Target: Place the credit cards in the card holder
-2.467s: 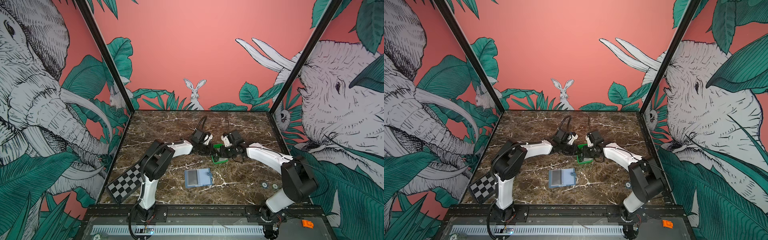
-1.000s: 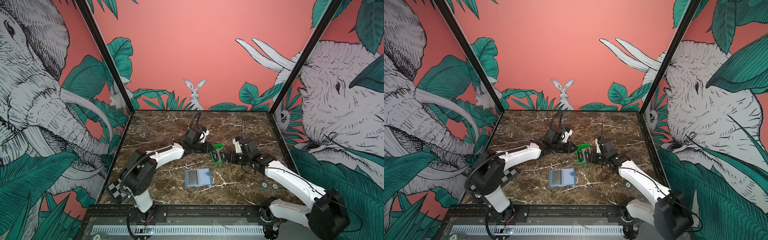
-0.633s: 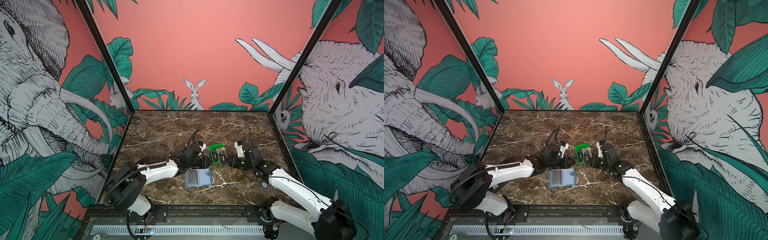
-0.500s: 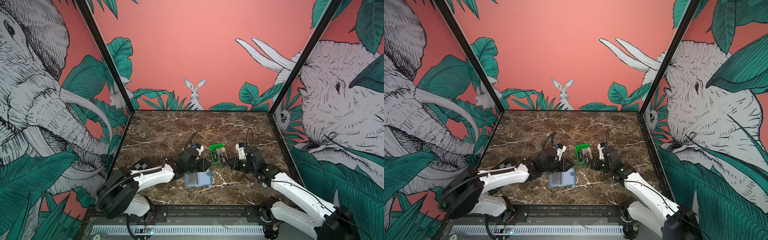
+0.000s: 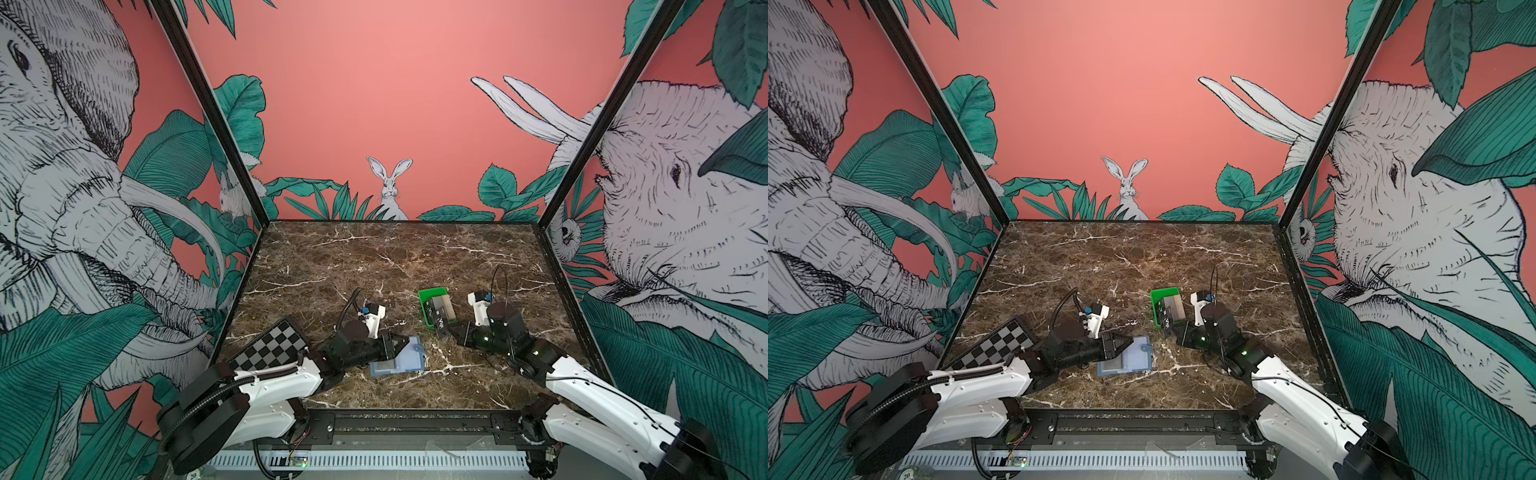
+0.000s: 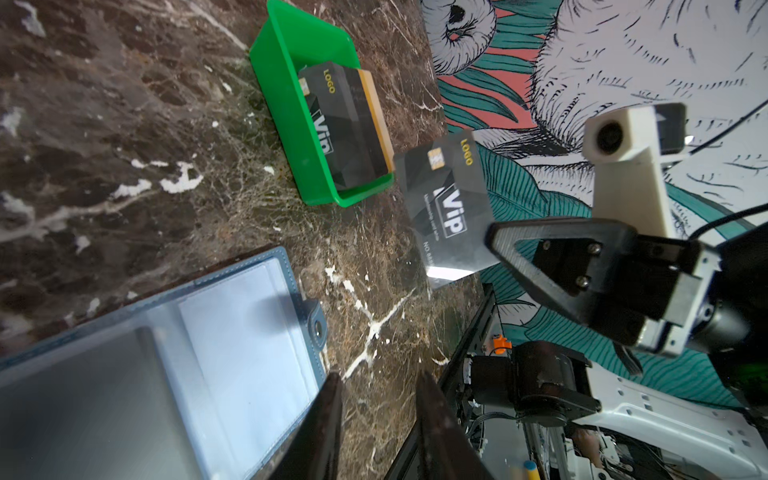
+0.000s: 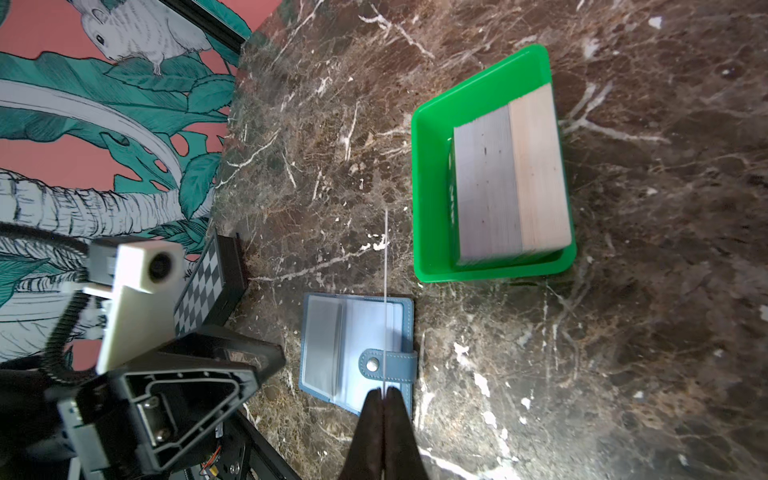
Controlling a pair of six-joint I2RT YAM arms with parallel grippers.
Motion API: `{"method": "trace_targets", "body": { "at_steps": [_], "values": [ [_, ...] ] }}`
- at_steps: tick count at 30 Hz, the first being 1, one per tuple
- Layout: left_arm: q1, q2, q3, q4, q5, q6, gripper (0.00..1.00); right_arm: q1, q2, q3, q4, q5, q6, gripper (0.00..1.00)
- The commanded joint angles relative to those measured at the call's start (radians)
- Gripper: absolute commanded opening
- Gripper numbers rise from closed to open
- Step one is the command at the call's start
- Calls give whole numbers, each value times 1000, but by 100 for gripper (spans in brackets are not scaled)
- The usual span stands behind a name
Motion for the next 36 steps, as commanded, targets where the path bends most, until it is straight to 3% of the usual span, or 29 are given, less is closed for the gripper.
{"method": "trace_targets", "body": {
  "at_steps": [1,15,36],
  "values": [
    [-4,31,-37,233,33,-85,33,28,7,-9,115,48,57,0],
    [-12,175,-46,494,73,-209,37,37,36,-15,286,25,141,0],
    [-12,262,-11,600,87,-255,41,37,36,-58,370,-7,204,0]
  ]
}}
